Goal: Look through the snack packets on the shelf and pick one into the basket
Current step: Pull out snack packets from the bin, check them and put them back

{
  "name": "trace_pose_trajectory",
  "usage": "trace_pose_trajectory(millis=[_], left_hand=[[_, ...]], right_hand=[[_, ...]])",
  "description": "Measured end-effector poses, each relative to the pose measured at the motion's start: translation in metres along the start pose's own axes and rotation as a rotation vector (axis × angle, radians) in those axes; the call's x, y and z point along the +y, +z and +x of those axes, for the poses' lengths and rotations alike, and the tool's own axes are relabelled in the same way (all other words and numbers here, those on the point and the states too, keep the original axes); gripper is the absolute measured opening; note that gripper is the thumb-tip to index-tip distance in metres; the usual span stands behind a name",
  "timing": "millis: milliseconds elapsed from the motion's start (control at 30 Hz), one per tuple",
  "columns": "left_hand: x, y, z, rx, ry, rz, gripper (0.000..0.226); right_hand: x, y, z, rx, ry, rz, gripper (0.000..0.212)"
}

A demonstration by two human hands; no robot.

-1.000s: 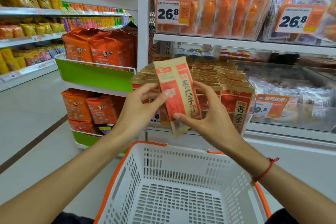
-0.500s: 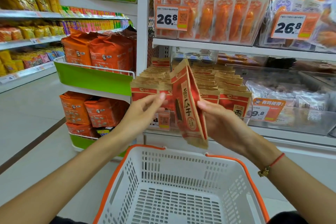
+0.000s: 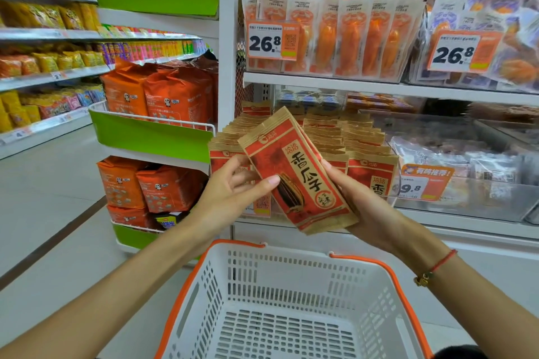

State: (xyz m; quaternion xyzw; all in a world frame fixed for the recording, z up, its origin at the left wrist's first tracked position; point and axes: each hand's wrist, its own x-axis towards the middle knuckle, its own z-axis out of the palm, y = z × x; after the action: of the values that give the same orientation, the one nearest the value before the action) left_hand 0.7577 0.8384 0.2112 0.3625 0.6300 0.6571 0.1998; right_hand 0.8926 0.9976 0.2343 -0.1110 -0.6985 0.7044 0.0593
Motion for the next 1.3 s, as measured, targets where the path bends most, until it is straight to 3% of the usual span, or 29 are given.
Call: trace_pose_trajectory(millis=[100, 300, 433, 600, 800, 1000, 1133, 1233, 1300], left_hand=[[0.006, -0.001, 0.002, 0.049, 0.043, -0.043, 0.053], [0.034, -0.001, 0.018, 0.226, 0.246, -0.043, 0.034], [0.058, 0.0, 0.039, 0.263, 0.342, -0.052, 0.029], [0.072, -0.005, 0.076, 0.307, 0.348, 0.073, 0.03], [0.06, -0.019, 0.129, 0.3, 0.156, 0.337, 0.012], [0.056, -0.027, 0.153, 0.137, 0.011, 0.294, 0.022], [0.049, -0.031, 0.163, 0.104, -0.029, 0.316, 0.017], [0.039, -0.033, 0.173, 0.116, -0.045, 0.365, 0.053], [0.033, -0.032, 0.179, 0.117, -0.036, 0.406, 0.054]], right_hand=[[-0.008, 0.0, -0.002, 0.074, -0.126, -0.182, 0.04], [-0.029, 0.006, 0.002, 0.292, -0.58, -0.373, 0.032], [-0.059, -0.005, 0.02, 0.383, -0.714, -0.485, 0.033], [-0.093, -0.03, 0.052, 0.548, -0.671, -0.793, 0.031], [-0.097, -0.056, 0.101, 0.567, -0.631, -1.106, 0.024], [-0.084, -0.075, 0.152, 0.537, -0.539, -1.091, 0.028], [-0.076, -0.079, 0.174, 0.516, -0.507, -1.082, 0.026], [-0.068, -0.082, 0.187, 0.486, -0.463, -1.118, 0.026], [-0.061, -0.086, 0.195, 0.481, -0.428, -1.152, 0.023]])
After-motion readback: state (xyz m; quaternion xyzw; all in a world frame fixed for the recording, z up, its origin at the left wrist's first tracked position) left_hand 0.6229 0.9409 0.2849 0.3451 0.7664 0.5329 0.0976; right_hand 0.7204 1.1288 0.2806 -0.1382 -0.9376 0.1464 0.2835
